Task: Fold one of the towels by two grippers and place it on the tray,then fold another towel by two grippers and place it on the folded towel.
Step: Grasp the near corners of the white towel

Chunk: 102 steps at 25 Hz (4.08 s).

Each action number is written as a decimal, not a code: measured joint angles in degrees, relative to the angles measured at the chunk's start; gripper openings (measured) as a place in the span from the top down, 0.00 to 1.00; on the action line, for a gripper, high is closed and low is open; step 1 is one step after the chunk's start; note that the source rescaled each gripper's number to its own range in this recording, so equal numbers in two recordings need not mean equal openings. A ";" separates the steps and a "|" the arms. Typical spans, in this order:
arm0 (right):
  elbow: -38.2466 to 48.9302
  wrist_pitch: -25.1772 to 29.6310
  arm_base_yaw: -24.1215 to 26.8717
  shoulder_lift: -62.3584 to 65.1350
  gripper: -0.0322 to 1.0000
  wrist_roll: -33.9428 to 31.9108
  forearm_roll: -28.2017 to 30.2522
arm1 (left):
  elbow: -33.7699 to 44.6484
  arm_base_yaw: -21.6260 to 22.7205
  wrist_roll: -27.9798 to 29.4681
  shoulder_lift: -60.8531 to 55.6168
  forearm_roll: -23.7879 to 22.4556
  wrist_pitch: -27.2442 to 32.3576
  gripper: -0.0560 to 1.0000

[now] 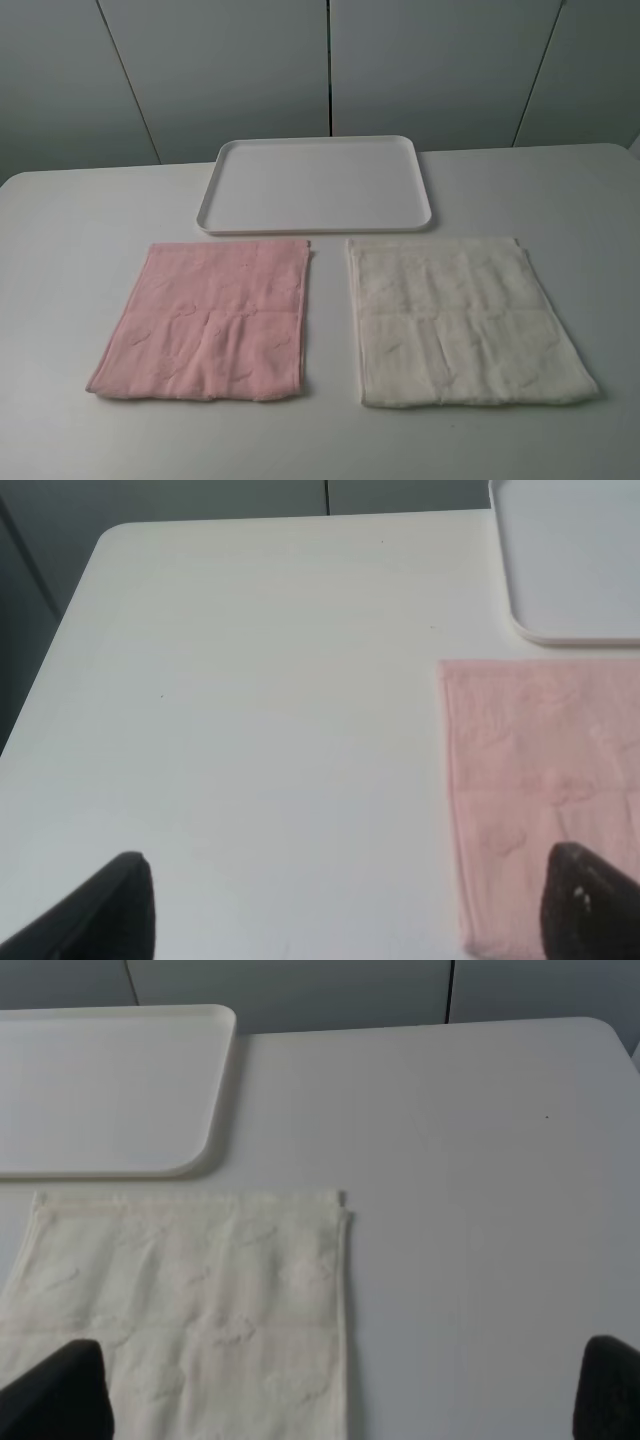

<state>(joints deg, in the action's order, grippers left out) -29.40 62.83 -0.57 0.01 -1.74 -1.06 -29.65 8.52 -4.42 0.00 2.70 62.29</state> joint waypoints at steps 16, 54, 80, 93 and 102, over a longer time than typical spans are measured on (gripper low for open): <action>0.00 0.00 0.00 0.00 0.00 0.00 0.00 | 0.00 0.00 0.00 0.00 0.00 0.00 0.00; 0.00 0.00 0.00 0.00 0.00 0.00 0.00 | 0.00 -0.21 0.00 0.00 0.00 0.00 0.00; -6.05 -1.34 0.00 -13.76 0.00 -0.05 -2.73 | -6.02 -0.21 -10.84 20.18 7.68 -6.83 0.00; -26.30 -8.96 0.00 -50.58 0.00 15.56 -14.73 | -24.04 -0.25 -38.69 58.37 21.27 -14.65 0.00; -34.11 -6.73 0.09 -66.86 0.00 19.09 -17.75 | -33.90 -12.04 -35.54 73.79 13.81 -12.92 0.00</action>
<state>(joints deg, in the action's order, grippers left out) -63.51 56.10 -0.47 -66.85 17.35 -18.81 -63.55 -3.52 -39.96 73.79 16.51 49.37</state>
